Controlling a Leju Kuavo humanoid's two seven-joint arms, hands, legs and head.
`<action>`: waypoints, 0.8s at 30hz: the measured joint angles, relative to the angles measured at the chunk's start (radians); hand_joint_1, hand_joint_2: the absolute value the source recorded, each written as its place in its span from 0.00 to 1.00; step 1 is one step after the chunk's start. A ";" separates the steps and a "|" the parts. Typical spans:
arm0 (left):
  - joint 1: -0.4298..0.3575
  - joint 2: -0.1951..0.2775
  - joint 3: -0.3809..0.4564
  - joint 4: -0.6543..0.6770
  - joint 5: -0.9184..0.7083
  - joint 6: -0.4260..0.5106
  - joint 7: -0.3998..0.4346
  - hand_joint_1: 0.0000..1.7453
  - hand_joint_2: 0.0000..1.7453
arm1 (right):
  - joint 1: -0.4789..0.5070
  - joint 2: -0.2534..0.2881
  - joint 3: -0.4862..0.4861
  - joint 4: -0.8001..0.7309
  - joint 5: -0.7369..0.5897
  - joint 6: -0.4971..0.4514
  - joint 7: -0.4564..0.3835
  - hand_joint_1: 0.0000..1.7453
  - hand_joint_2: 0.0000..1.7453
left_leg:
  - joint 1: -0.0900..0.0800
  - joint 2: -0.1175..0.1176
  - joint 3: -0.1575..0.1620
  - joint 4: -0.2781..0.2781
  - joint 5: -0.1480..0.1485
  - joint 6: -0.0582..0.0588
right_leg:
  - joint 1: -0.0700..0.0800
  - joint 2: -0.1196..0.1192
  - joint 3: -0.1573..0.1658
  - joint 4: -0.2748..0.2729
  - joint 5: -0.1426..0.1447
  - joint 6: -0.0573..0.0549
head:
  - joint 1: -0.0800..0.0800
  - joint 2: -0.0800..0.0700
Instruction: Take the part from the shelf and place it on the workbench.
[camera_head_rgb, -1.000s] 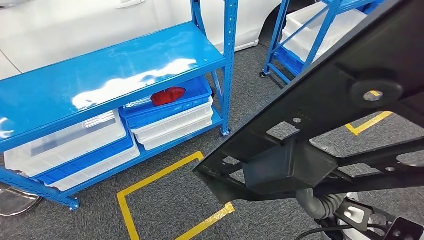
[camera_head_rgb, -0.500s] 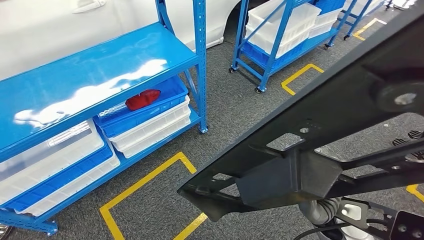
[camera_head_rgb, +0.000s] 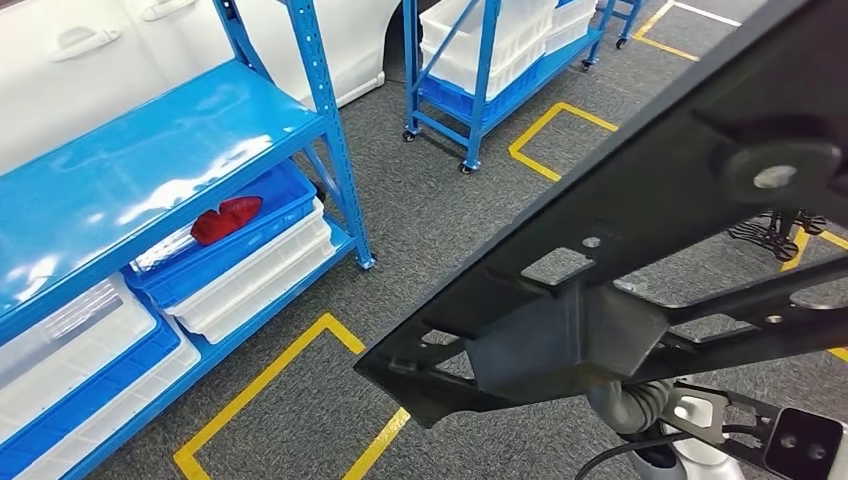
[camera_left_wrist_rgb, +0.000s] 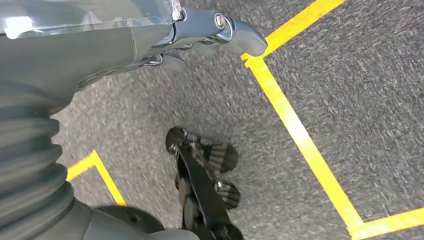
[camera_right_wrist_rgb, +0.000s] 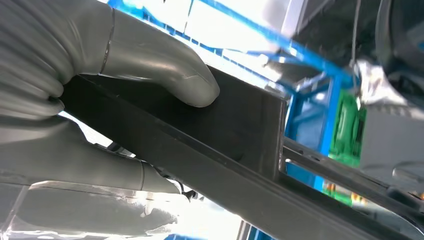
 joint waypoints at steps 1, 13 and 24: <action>0.000 0.004 0.000 0.000 -0.002 -0.002 0.002 0.00 1.00 | -0.001 0.009 0.001 0.005 0.003 -0.006 0.000 1.00 1.00 | 0.002 -0.002 0.013 -0.029 0.027 -0.001 | 0.000 0.013 0.000 0.002 0.000 0.001 | 0.000 0.000; -0.002 0.027 0.001 0.000 0.013 -0.036 -0.046 0.00 1.00 | -0.024 0.064 0.024 0.057 0.026 0.009 0.000 1.00 1.00 | 0.010 -0.004 0.122 -0.303 0.152 0.042 | -0.003 -0.019 -0.127 0.223 -0.100 0.057 | 0.012 0.000; -0.006 0.022 0.001 0.000 0.007 -0.027 -0.022 0.00 1.00 | -0.038 0.076 0.031 0.087 0.063 -0.020 0.000 1.00 1.00 | -0.004 0.098 0.128 -0.297 0.139 0.012 | 0.016 -0.087 -0.001 0.005 -0.013 0.011 | 0.010 0.000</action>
